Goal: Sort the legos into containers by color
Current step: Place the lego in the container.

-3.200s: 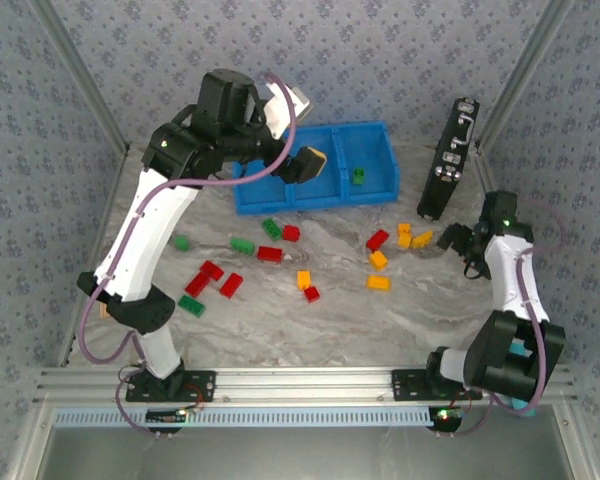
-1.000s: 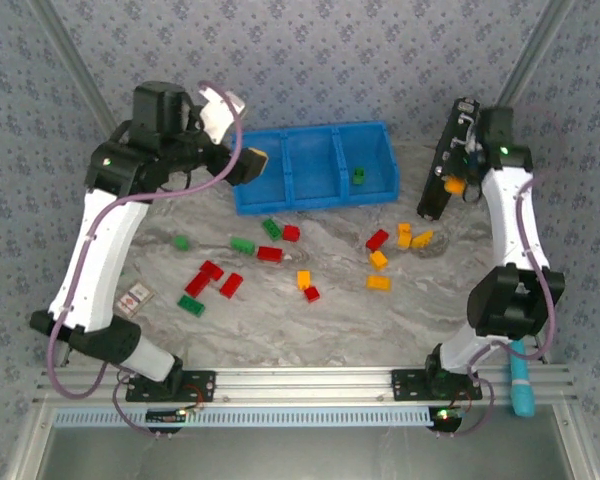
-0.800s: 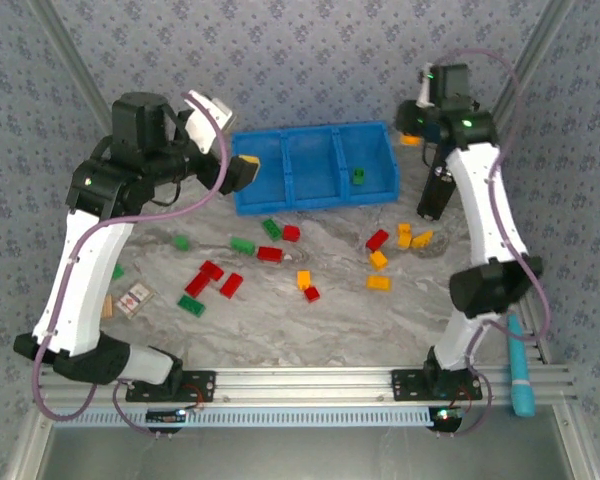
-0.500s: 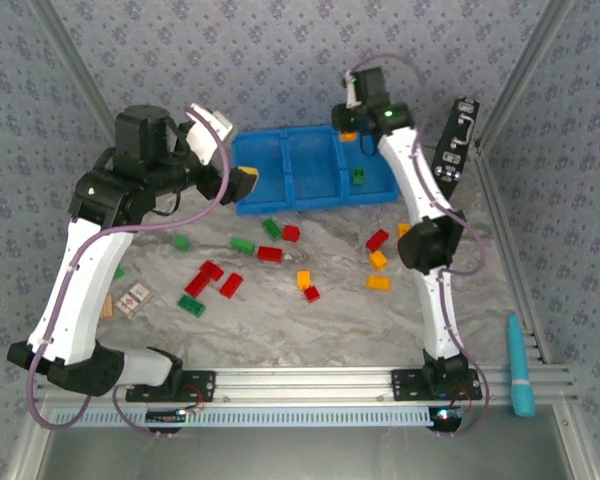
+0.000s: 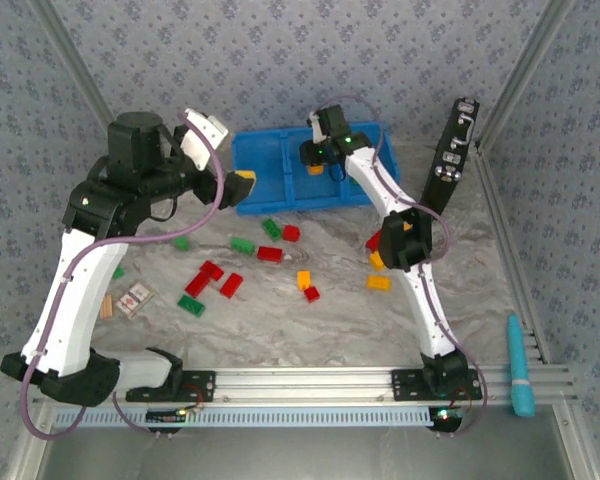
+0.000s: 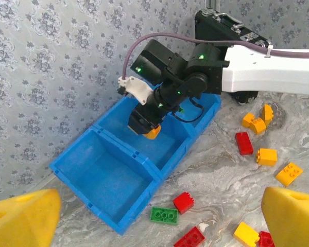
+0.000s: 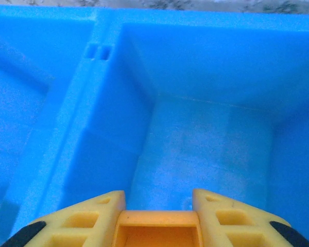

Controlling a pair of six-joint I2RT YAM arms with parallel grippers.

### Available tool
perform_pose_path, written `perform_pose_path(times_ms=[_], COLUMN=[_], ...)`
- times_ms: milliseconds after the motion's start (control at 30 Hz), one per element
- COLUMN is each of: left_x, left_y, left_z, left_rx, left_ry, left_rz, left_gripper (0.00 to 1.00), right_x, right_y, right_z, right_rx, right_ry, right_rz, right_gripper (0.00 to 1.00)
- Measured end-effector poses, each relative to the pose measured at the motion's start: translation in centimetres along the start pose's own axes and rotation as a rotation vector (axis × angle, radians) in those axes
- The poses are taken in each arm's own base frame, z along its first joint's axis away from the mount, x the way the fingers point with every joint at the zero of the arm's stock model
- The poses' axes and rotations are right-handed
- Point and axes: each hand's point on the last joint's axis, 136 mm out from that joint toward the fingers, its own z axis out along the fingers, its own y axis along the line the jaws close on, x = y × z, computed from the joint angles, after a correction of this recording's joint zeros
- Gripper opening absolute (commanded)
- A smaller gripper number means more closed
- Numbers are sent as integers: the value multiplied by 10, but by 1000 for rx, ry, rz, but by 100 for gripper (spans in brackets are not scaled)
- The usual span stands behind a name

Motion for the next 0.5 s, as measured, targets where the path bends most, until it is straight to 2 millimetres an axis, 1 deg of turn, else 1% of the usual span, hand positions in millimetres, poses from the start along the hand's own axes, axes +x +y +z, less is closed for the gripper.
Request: perform_pose_path(times_ms=[100, 167, 333, 400, 500], left_x=[3, 5, 5, 4, 4], left_y=[0, -1, -2, -2, -3], left_z=[2, 2, -2, -3, -5], left_rx=[1, 2, 0, -1, -2], left_ry=[5, 7, -1, -4, -7], left_rz=[-1, -2, 0, 1, 2], left_gripper=[100, 100, 100, 100, 100], right_x=[12, 23, 51, 60, 66], right_y=[8, 9, 0, -4, -7], right_z=[11, 17, 30, 33, 30], right_rx=[0, 8, 43, 55, 70], right_ry=[25, 51, 119, 143, 164], right_rz=[-12, -20, -33, -33, -35], right_gripper=[38, 42, 56, 58, 59])
